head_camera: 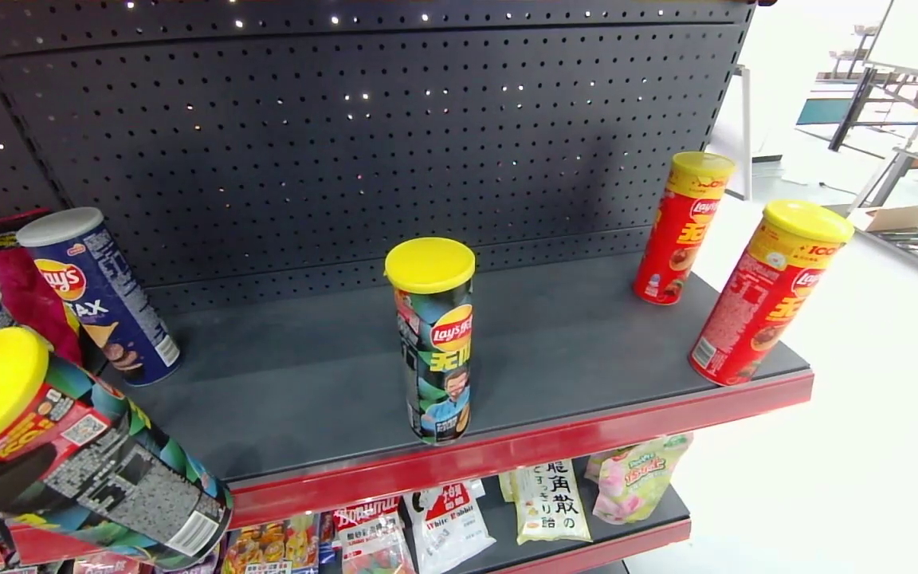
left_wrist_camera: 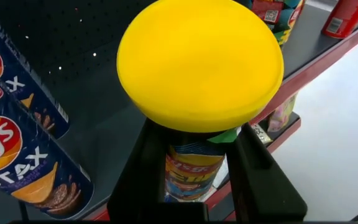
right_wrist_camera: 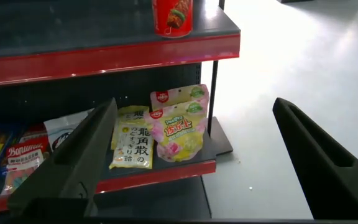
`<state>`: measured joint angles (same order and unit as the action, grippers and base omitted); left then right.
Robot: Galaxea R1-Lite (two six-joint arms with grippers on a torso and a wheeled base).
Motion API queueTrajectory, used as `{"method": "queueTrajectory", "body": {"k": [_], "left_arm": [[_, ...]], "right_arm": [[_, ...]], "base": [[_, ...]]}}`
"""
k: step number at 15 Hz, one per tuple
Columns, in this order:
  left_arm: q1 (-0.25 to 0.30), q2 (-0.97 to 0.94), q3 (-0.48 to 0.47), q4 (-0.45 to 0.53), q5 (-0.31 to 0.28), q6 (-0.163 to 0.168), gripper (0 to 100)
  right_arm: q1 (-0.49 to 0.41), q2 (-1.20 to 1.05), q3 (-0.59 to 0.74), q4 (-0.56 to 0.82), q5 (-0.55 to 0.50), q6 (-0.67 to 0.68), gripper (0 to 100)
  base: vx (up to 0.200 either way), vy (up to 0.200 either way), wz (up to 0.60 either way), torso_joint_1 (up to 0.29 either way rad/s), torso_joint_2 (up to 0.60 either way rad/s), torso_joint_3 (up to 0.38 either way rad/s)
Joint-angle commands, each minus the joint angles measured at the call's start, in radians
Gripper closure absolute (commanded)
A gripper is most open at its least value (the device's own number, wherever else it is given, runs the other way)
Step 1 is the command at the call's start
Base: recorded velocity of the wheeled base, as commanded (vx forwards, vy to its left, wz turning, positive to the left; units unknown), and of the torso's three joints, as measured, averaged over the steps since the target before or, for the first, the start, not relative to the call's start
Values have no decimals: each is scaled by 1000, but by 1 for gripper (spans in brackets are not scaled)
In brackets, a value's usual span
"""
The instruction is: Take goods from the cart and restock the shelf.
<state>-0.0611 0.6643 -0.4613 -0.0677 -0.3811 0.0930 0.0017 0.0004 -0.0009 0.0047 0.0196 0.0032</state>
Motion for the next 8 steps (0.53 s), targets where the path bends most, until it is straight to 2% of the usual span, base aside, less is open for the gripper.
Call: {"method": "queueTrajectory", "body": {"k": [1,4,5,8], "left_arm": [[-2,58,-2,-23,-2,1,100],[-6,84,4,-63,-4,1,100],[-23,100,15,-96,-4,1,100],[-42,133,13,-106,-4,-1,100]], "right_arm": [[1,0,1,0,0,0,0],[0,0,-1,0,0,0,0],[0,0,1,0,0,0,0],[1,0,-1,0,0,0,0]], "base": [[0,0,0,0,0,0],[0,0,0,0,0,0],[0,0,0,0,0,0],[0,0,0,0,0,0]]}}
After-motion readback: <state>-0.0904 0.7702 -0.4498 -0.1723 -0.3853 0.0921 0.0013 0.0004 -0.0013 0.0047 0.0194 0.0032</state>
